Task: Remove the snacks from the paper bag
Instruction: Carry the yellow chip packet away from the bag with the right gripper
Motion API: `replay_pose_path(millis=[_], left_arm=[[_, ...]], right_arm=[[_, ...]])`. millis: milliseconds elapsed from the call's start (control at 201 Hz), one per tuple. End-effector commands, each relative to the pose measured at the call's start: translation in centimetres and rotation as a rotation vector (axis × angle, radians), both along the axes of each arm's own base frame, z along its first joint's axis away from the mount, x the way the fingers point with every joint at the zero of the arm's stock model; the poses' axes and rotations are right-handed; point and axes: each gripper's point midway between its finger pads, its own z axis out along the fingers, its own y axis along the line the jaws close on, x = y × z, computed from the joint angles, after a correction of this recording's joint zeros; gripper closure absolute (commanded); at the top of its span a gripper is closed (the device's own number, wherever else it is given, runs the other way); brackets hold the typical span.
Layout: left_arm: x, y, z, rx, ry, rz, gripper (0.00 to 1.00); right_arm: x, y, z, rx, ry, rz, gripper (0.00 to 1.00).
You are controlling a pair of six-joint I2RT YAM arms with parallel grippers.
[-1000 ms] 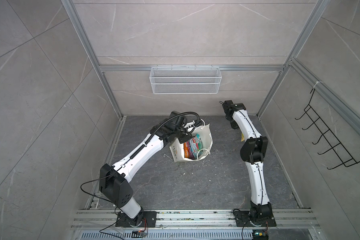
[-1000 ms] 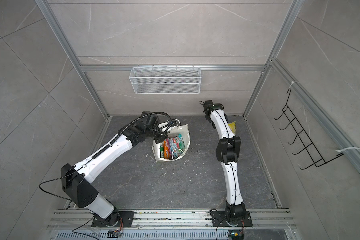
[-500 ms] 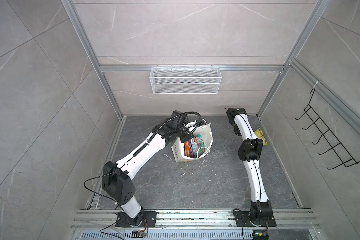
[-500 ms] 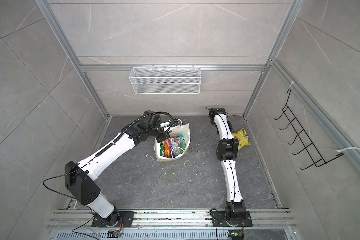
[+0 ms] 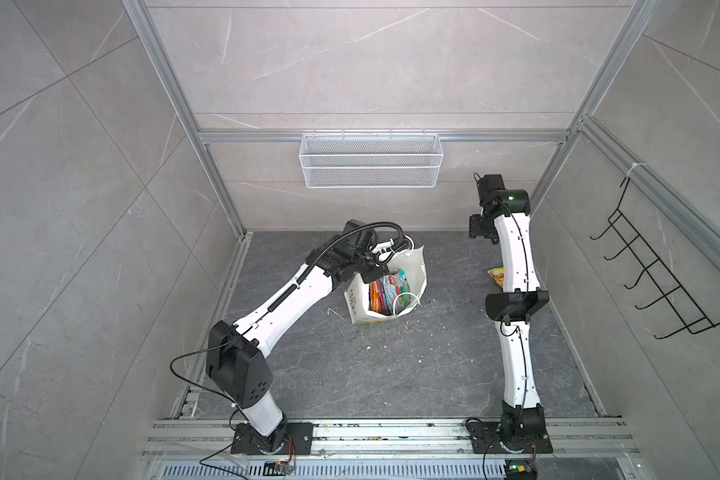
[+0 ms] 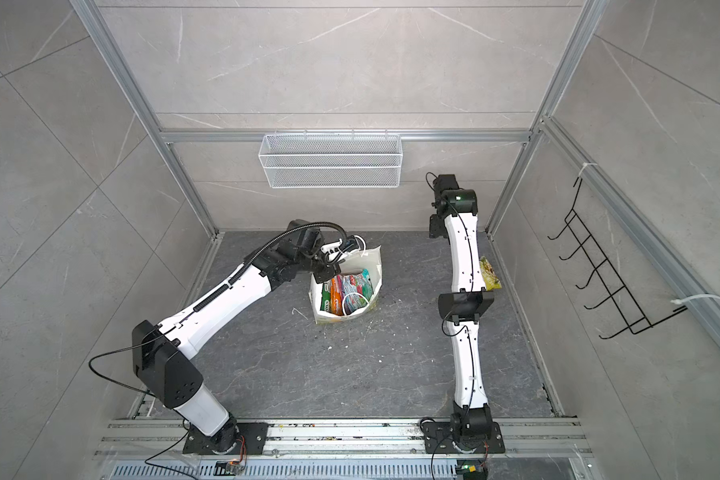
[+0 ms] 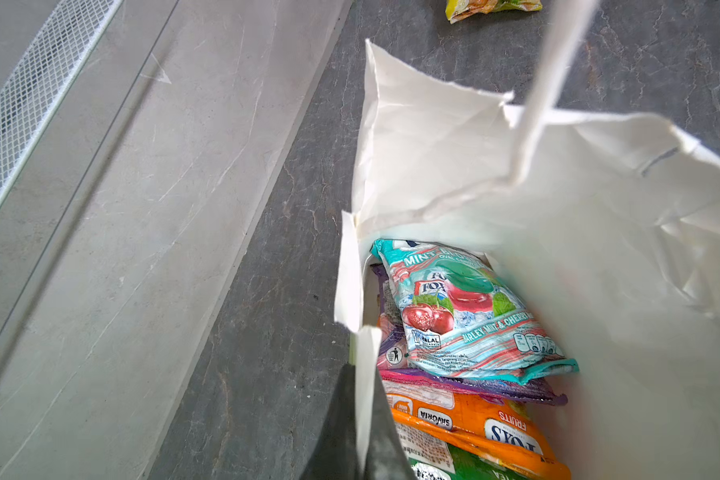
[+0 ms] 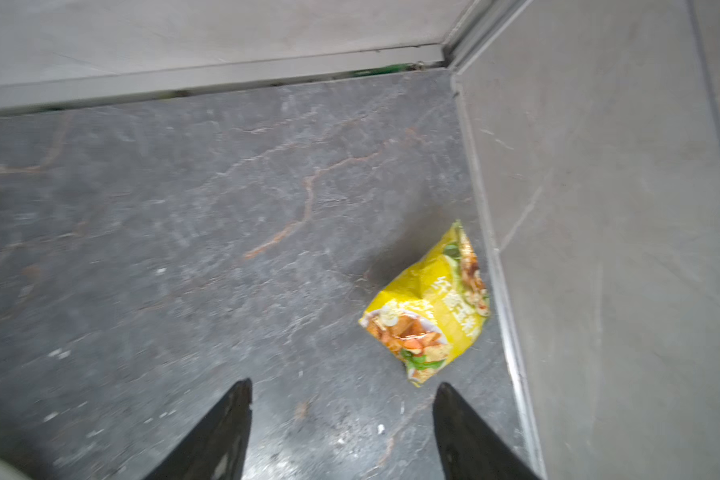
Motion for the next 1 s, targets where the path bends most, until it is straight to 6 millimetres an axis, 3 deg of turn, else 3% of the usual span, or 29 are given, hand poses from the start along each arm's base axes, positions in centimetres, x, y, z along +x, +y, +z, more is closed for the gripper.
replay_pose_path(millis=[0, 129, 249, 378, 453, 518, 552, 607, 697, 801, 901, 991], left_arm=[[1.0, -1.3, 3.8, -0.118, -0.089, -0.024, 1.0], [1.4, -1.5, 3.7, -0.122, -0.083, -0.021, 1.0], [1.8, -1.5, 3.8, -0.129, -0.09, -0.016, 1.0], [2.1, -1.7, 3.8, -0.12, -0.084, -0.021, 1.0], [2.3, -1.6, 3.7, -0.116, -0.089, -0.025, 1.0], [2.5, -1.6, 3.7, -0.115, -0.089, -0.023, 1.0], [2.6, -1.5, 3.7, -0.114, -0.086, -0.021, 1.0], [2.7, -1.5, 3.6, -0.114, -0.083, -0.022, 1.0], [2.4, -1.7, 3.6, -0.122, -0.077, -0.04, 1.0], [2.3, -1.7, 3.4, -0.123, -0.075, -0.055, 1.0], [2.4, -1.7, 3.1, -0.126, -0.074, -0.053, 1.0], [2.3, -1.7, 3.0, -0.125, -0.059, -0.054, 1.0]], right_arm=[[-0.1, 3.0, 0.0, 0.155, -0.002, 0.103, 0.34], [0.0, 4.3, 4.9, 0.202, -0.139, 0.163, 0.33], [-2.5, 2.7, 9.3, 0.071, -0.198, 0.143, 0.26], [-6.6, 2.2, 11.5, -0.048, -0.146, 0.14, 0.26], [-8.7, 3.2, 11.4, -0.087, -0.073, 0.18, 0.24], [-10.9, 2.9, 11.7, -0.17, -0.036, 0.189, 0.21], [-12.2, 1.8, 11.4, -0.26, -0.012, 0.166, 0.18], [-15.1, -0.5, 12.8, -0.385, -0.03, 0.092, 0.13], [-18.0, -2.9, 13.9, -0.434, -0.127, 0.026, 0.11], [-18.0, -1.3, 10.8, -0.24, -0.33, 0.069, 0.04], [-17.0, 0.3, 5.2, 0.008, -0.431, 0.067, 0.03], [-15.5, -0.4, -0.5, 0.202, -0.4, -0.009, 0.05]])
